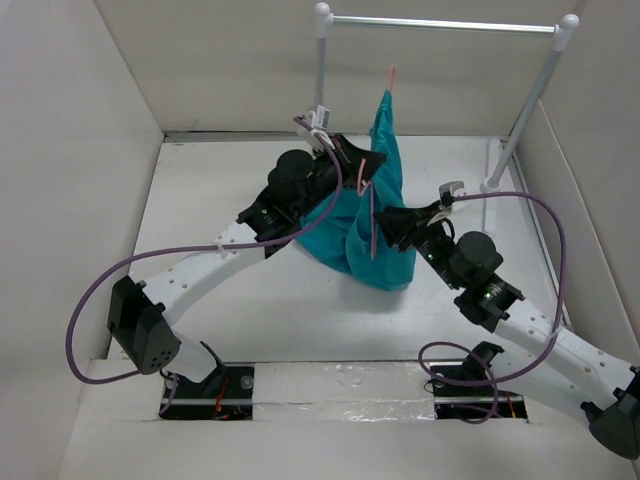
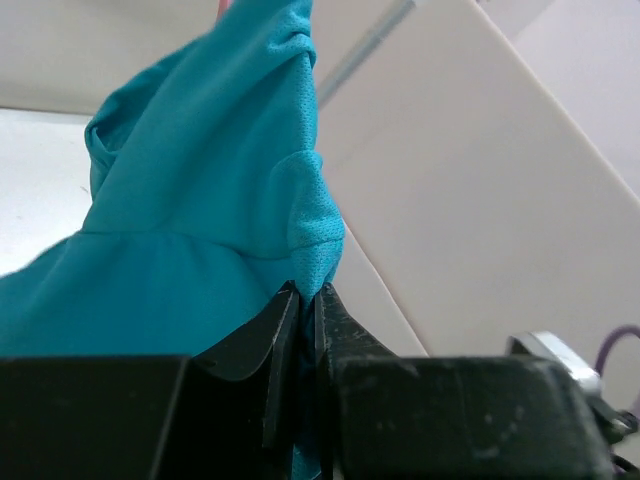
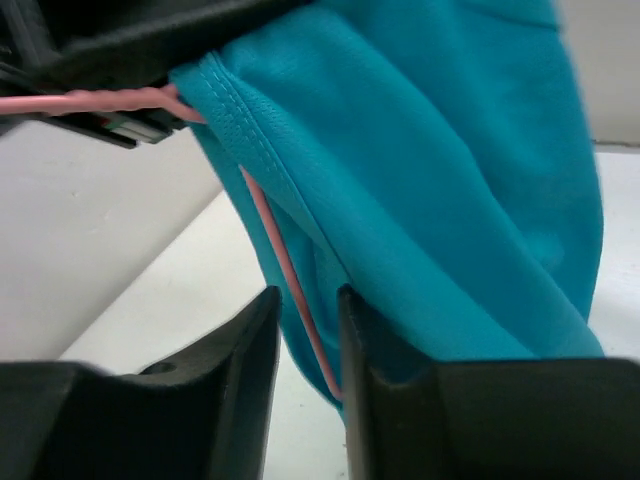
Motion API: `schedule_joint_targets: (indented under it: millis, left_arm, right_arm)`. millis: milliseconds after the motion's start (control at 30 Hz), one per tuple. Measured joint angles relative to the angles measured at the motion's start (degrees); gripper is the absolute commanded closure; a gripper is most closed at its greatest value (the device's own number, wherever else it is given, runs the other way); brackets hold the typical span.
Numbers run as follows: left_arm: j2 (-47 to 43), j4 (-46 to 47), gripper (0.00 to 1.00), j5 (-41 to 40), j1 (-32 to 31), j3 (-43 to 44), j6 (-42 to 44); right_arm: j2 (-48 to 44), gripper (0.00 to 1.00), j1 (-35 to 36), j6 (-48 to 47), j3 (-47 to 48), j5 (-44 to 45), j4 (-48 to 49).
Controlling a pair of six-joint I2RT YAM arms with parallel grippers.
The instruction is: Place the t-shirt on the hanger
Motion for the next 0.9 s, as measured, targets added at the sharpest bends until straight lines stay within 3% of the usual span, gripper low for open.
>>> schedule_joint_targets:
  millis: [200, 467, 500, 600, 633, 800, 833, 900]
  left_arm:
    - [-1.40, 3.26, 1.00, 4.61, 8.94, -3.37, -2.56]
    - [-2.19, 5.18, 1.00, 7.82, 10.69, -4.79, -4.55]
    - [-2.36, 5.22, 1.00, 8.04, 10.80, -4.83, -4.68]
    - [-2.99, 5.38, 1.00, 8.48, 11.04, -4.94, -4.90]
    - [-3.23, 5.75, 1.00, 8.44, 11.13, -5.16, -5.03]
    - [-4.83, 6.69, 1.00, 8.96, 11.65, -6.21, -5.99]
    - [-4.92, 6.91, 1.00, 9.20, 11.76, -6.21, -6.27]
    - [-4.92, 7.28, 1.00, 9.68, 11.82, -6.23, -6.91]
  right_arm:
    - [-4.90, 0.35, -0.20, 1.51, 0.61, -1.09, -3.76]
    - [-9.64, 0.32, -0.20, 1.77, -0.09, -2.25, -7.78]
    - [-9.73, 0.40, -0.20, 1.75, -0.22, -2.60, -8.07]
    - [-9.49, 0.94, -0.20, 1.40, -0.83, -3.13, -8.70]
    - [-9.16, 1.00, -0.20, 1.49, -1.36, -3.15, -8.72]
    - [-4.22, 0.99, -0.20, 1.95, -2.86, -3.10, -8.90]
    - [-2.84, 0.86, -0.20, 1.95, -3.04, -3.13, -8.98]
    - [-0.83, 0.71, -0.20, 2.27, -3.61, -3.13, -8.96]
